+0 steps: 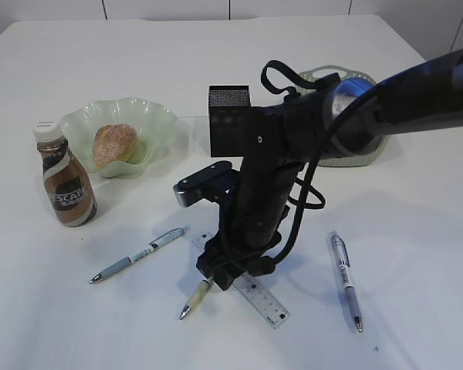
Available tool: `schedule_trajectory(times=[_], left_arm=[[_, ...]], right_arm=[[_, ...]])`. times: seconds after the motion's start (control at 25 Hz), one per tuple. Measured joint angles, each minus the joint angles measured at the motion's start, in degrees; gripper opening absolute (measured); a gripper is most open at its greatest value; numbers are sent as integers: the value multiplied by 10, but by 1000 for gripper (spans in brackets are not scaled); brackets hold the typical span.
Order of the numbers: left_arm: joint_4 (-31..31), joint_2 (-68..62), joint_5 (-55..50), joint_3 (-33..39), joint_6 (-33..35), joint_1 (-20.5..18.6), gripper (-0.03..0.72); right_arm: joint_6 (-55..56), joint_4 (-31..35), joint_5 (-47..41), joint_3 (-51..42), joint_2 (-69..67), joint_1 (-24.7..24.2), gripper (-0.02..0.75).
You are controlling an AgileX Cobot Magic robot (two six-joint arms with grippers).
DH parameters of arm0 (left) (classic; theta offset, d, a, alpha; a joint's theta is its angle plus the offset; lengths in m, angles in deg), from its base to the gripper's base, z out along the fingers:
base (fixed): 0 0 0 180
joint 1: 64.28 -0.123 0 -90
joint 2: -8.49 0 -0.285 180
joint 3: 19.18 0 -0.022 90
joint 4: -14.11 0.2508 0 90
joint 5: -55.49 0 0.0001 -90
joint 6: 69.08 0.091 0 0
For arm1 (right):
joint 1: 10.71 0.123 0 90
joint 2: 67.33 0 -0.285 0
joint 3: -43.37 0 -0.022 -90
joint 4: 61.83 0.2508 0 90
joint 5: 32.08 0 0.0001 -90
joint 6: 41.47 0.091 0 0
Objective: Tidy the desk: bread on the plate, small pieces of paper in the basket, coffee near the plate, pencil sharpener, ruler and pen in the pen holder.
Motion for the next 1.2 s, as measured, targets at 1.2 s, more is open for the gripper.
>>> schedule_trajectory(times=[1.2], left_arm=[[3, 0, 0, 0, 0, 0, 412]], right_arm=[[-1, 1, -20, 5, -4, 0, 312]])
